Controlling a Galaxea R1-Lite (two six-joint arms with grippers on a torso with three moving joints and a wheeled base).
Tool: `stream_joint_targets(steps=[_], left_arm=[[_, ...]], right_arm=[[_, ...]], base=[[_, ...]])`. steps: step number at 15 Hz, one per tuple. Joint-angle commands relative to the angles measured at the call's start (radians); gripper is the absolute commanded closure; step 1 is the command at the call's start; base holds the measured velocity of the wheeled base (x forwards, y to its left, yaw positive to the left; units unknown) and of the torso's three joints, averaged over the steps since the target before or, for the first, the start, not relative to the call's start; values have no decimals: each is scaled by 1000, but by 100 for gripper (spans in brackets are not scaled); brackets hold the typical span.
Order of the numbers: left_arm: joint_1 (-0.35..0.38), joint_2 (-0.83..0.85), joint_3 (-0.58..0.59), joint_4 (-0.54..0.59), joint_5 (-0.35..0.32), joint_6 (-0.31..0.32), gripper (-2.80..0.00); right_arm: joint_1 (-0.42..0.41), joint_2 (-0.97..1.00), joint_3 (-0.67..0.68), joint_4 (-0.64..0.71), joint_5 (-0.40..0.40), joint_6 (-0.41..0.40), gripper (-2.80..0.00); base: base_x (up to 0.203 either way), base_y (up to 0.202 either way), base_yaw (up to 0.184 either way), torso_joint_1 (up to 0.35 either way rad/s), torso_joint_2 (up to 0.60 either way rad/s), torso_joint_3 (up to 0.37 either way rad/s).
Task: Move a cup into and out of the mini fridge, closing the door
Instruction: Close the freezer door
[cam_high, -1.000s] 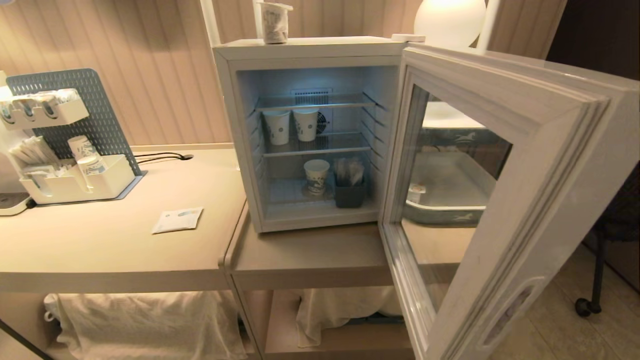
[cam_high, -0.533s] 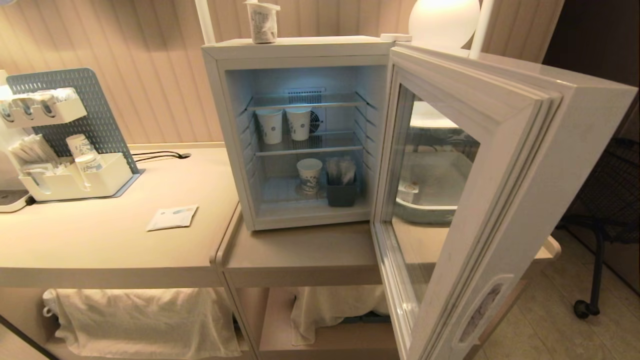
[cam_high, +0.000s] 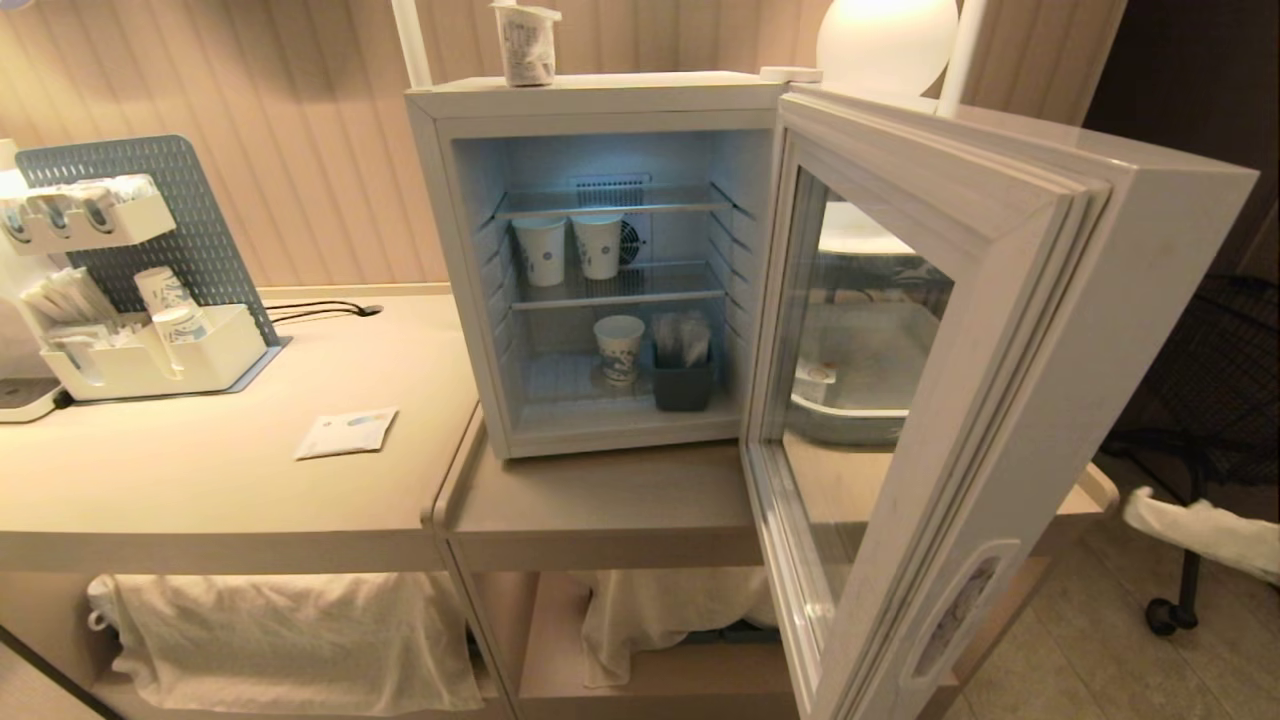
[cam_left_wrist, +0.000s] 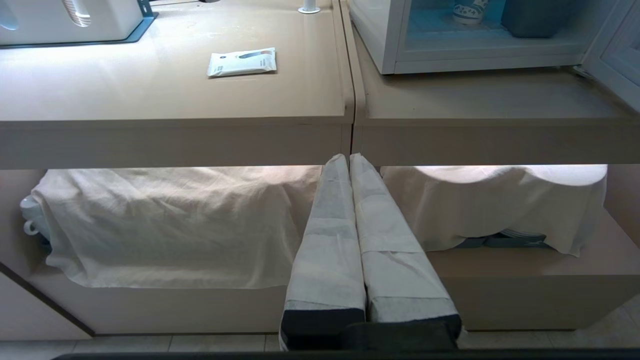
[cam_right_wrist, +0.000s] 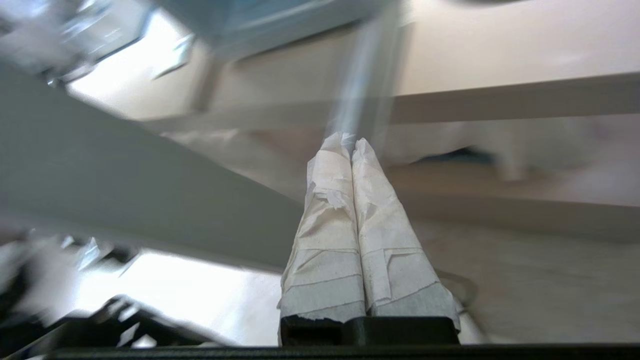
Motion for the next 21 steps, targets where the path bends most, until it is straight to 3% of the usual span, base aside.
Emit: stream_joint_targets(steps=[1,4,5,7,11,21], left_arm=[[1,2,0,0,0,-1,0],[1,2,0,0,0,-1,0],[1,2,0,0,0,-1,0],[1,2,0,1,0,-1,0],[1,2,0,1,0,-1,0],[1,2,0,0,0,-5,0]], right_arm=[[-7,310,-61,-79,196,22,0],[-14,469,-186,-161,534,152,0],[-13,492,-209,-171,581,191,0],[12,525,-216,-175,602,223,0],[108,538,-239,-175,570,224,0],[410,587,-361,-170,230,236,0]], base=[[0,0,0,0,0,0],[0,0,0,0,0,0],[0,0,0,0,0,0],[0,0,0,0,0,0],[0,0,0,0,0,0],[0,0,0,0,0,0]])
